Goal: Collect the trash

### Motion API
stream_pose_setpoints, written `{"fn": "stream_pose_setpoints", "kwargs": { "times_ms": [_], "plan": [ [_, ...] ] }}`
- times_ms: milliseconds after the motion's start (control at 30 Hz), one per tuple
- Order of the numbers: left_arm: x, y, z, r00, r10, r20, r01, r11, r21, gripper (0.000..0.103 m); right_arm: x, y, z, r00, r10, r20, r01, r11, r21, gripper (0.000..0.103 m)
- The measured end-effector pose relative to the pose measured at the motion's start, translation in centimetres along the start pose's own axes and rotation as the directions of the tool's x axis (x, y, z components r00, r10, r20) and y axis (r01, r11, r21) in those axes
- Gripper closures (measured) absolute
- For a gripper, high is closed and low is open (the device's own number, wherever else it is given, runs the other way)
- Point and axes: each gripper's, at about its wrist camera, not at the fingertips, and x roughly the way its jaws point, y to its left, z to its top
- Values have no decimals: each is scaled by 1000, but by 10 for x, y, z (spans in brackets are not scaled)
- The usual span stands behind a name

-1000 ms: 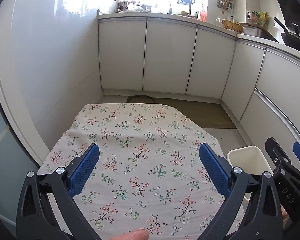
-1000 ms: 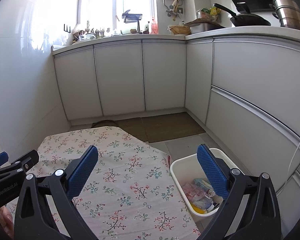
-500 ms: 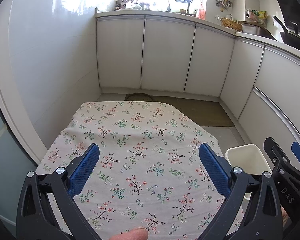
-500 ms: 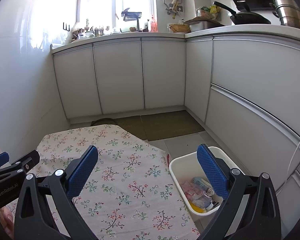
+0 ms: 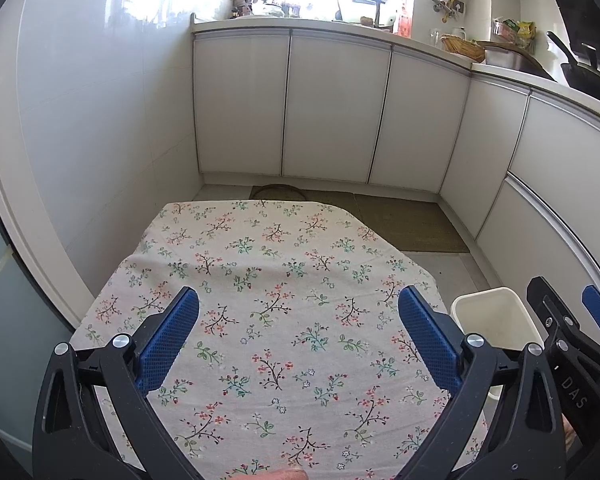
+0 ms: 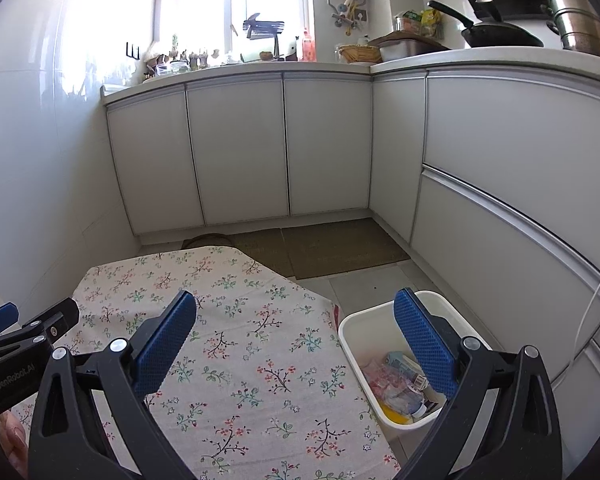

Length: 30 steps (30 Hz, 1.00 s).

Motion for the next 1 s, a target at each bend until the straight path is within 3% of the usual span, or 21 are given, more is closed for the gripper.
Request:
{"fn": "stream_pose_setpoints", "kwargs": {
  "times_ms": [367, 1000],
  "plan": [
    [4, 1, -1, 1000, 0, -9, 0, 1000, 6, 8, 5, -1, -3, 1000, -3, -17, 3, 1000, 1, 7],
    [5, -6, -6, 999, -47, 8, 46, 997, 62, 24, 6, 1, -4, 1000, -5, -30, 5, 1000, -5, 7]
  ]
}}
